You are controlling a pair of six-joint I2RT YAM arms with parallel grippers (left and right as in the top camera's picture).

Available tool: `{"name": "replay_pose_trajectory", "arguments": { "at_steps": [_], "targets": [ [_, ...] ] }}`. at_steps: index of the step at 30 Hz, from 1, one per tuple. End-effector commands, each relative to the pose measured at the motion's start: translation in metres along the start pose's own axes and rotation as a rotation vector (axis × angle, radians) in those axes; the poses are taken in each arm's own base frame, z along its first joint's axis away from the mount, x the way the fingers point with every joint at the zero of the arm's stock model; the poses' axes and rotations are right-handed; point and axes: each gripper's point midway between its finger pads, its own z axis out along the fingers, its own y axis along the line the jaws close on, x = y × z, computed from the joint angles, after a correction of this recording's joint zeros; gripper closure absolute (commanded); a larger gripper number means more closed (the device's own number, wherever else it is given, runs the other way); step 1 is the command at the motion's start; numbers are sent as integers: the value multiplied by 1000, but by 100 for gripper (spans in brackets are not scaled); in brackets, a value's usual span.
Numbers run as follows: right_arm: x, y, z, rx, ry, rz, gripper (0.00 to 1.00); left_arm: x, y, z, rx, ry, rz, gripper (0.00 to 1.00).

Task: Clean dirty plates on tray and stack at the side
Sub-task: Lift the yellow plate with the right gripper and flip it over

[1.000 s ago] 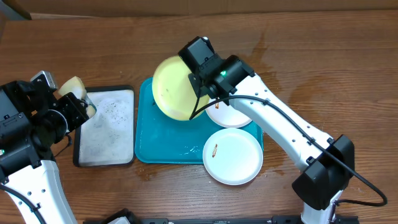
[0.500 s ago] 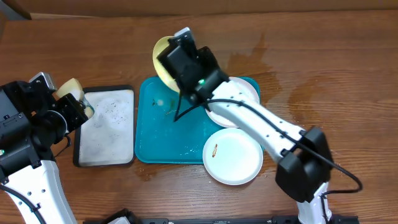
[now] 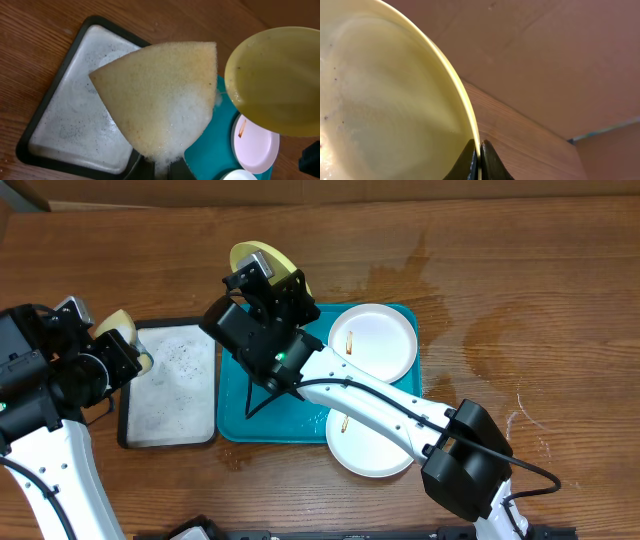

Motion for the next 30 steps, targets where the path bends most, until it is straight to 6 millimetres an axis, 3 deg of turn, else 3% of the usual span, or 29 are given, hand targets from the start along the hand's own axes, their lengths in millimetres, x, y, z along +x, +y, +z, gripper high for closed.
{"name": "replay_pose_trajectory", "arguments": {
  "at_steps": [1,6,13,16,22,25,30],
  "targets": [
    [-2,-15,3,41,0,29,96,-5,1,-2,-8,-8,-10,96],
    [19,24,7,-209,84,37,96,-5,13,3,-68,5,-18,96],
    [45,32,21,-436,250,170,96,0,37,26,-177,92,14,96],
    [53,27,24,-566,341,254,96,6,41,44,-184,163,57,96],
    [56,28,14,-986,488,416,96,23,59,90,-266,328,70,96],
    [58,23,14,-1068,524,460,96,37,64,116,-295,424,89,96],
    [61,20,18,-1065,535,469,96,62,73,154,-342,563,121,96]
  ]
}}
